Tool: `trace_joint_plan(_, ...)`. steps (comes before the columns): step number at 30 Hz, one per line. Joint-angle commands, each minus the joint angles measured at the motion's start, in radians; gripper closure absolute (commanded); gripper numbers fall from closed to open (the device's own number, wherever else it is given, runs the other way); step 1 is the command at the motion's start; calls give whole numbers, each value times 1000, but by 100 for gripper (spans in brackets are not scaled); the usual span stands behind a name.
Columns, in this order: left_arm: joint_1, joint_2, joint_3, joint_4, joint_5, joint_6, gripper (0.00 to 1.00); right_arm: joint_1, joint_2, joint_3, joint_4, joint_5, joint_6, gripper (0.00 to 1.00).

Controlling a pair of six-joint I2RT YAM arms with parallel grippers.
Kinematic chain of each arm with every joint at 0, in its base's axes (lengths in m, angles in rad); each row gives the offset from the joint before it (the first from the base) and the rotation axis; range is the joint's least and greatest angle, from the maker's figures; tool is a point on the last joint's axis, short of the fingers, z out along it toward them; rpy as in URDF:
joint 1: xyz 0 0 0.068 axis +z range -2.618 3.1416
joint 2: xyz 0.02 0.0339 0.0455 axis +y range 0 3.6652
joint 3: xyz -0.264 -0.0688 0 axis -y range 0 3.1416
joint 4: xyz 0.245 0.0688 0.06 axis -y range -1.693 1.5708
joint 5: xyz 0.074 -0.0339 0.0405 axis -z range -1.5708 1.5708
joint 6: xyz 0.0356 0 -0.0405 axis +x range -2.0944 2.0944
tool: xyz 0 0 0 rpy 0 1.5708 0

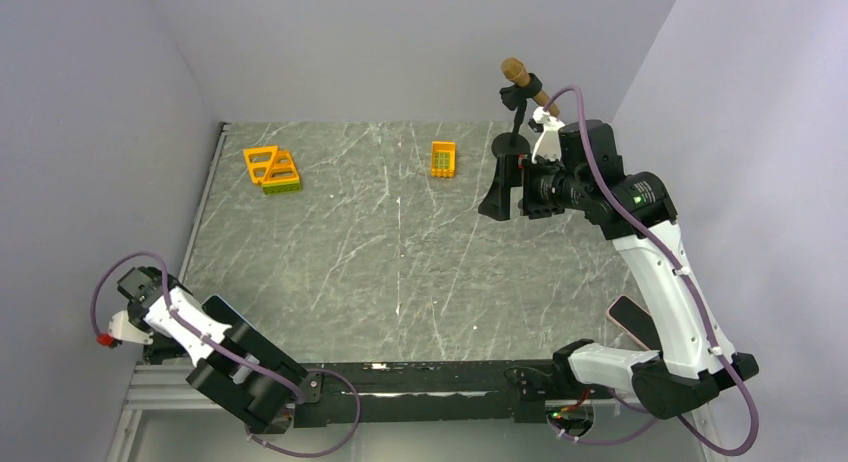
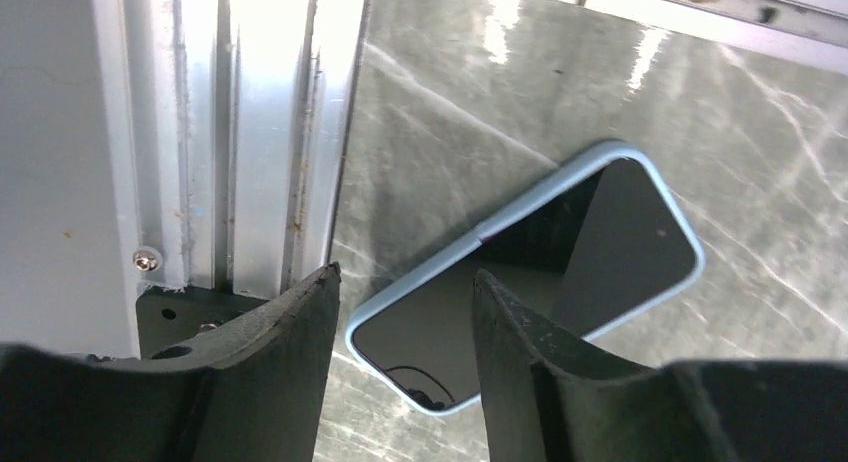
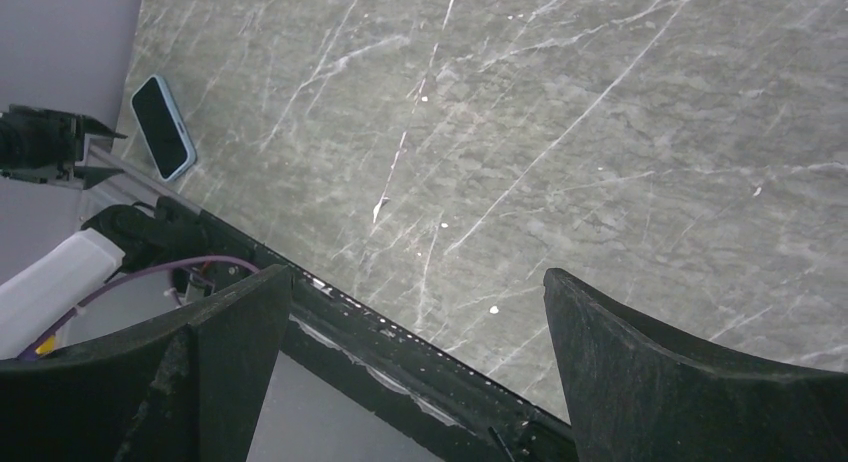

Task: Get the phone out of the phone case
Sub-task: Adjust the phone at the corner of the board.

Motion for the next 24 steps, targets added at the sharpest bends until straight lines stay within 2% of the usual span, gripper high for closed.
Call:
trace_joint_plan(1,50,-2,-41,61,-18,-41,48,9,-20,34,-7,46,-21,0)
trace_joint_plan(5,55,3,-80,121,-50,-38,51,12,-24,33,-7,47,-20,0)
trace_joint_plan(9,64,53,-109,155,-25,-61,49,13,-18,39,-3,43,-17,0)
trace_joint_plan(13,63,146,-109,183,81,-56,52,18,-17,44,-6,51,-19,0)
trace_joint_plan(16,56,207,-100,222,207,-22,60,20,-22,43,-6,63,-20,0)
trace_joint_plan(20,-34,201,-113,255,333,-61,53,20,-13,44,3,60,-18,0)
trace_joint_plan(24,-172,169,-57,216,303,-61,34,21,-7,46,8,57,-16,0)
